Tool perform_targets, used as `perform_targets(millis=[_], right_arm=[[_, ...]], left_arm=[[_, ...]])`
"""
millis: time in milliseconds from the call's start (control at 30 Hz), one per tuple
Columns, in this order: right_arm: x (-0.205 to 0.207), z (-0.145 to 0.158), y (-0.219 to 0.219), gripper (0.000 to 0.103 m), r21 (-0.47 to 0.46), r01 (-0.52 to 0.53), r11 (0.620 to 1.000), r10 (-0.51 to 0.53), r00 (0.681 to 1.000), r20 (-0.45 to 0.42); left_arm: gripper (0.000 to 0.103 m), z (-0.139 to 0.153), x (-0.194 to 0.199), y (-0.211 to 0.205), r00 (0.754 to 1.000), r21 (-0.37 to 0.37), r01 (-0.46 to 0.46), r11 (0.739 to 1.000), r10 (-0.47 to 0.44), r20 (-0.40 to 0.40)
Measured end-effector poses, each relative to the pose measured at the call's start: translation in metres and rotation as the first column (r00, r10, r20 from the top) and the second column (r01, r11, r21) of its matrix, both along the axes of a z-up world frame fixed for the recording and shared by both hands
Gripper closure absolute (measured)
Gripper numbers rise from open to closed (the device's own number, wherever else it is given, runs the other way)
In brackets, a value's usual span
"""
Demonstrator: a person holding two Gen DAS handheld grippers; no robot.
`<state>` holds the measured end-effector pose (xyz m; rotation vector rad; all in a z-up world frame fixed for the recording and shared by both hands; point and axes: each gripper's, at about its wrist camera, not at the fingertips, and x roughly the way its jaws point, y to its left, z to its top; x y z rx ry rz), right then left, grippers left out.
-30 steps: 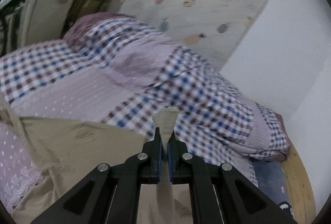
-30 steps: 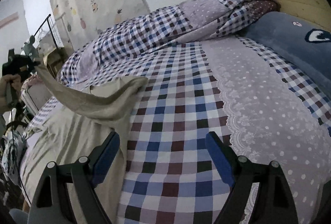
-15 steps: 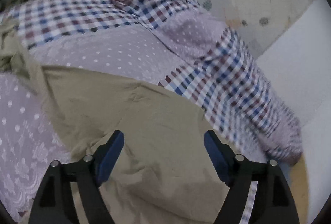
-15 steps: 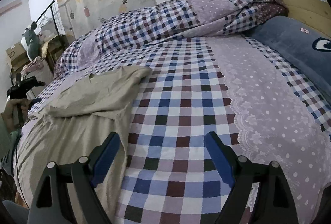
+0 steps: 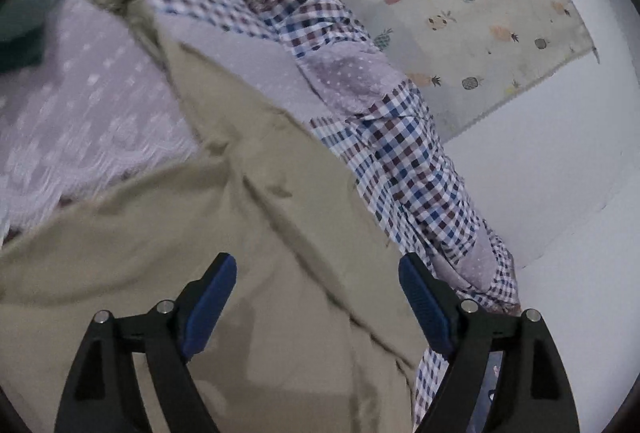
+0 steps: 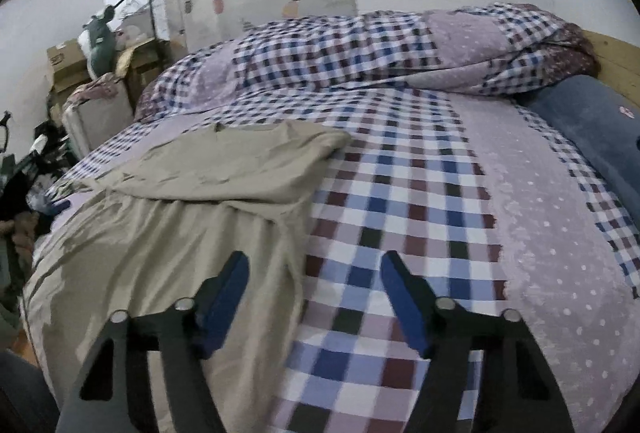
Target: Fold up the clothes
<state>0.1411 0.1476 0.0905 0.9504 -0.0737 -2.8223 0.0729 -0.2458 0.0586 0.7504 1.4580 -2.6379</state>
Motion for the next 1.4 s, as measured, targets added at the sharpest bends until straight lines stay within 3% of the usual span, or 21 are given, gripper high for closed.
perform_targets(millis=[233,333,400,500,733,833,1100,1300,1400], right_arm=[[0.006,0.016,-0.062,0.036,-0.022,-0.109,0.994,0.109,0.994,0.006],[-0.012,0.022,-0.111,0.036,-0.053,-0.178,0.983,0.180,0.983,0.029],[-0.033,0.027,-0.153,0.036,-0.060,-0.256,0.965,0.258,0.965,0.042],[-0.072,0.037,-0.214,0.036,-0.109,-0.380,0.918,0.387,0.921,0.050],[-0.189,0.017,-0.339,0.047,-0.126,-0.607,0.785,0.620,0.766,0.170],[-0.231,-0.001,-0.378,0.066,-0.072,-0.655,0.752,0.651,0.723,0.230],[-0.305,-0.042,-0.420,0.068,0.009,-0.696,0.718,0.647,0.671,0.363],[-0.318,-0.057,-0.430,0.069,0.013,-0.742,0.670,0.670,0.613,0.418],[-0.318,-0.067,-0.437,0.084,0.052,-0.767,0.639,0.666,0.586,0.462]], left_arm=[[0.016,-0.005,-0.010,-0.036,0.998,0.081,-0.011,0.997,0.016,-0.061],[0.017,-0.009,-0.011,-0.055,0.996,0.106,-0.054,0.993,0.061,-0.065],[0.017,-0.018,-0.008,-0.071,0.992,0.172,-0.094,0.981,0.106,-0.062],[0.017,-0.034,-0.006,-0.094,0.988,0.298,-0.124,0.947,0.147,-0.055],[0.017,-0.040,-0.008,-0.107,0.986,0.374,-0.126,0.919,0.156,-0.050],[0.017,-0.046,-0.010,-0.111,0.986,0.412,-0.125,0.903,0.159,-0.049],[0.017,-0.054,-0.013,-0.118,0.984,0.455,-0.133,0.880,0.173,-0.049],[0.017,-0.057,-0.013,-0.119,0.982,0.468,-0.144,0.872,0.186,-0.045],[0.016,-0.057,-0.014,-0.119,0.981,0.472,-0.146,0.869,0.190,-0.047]])
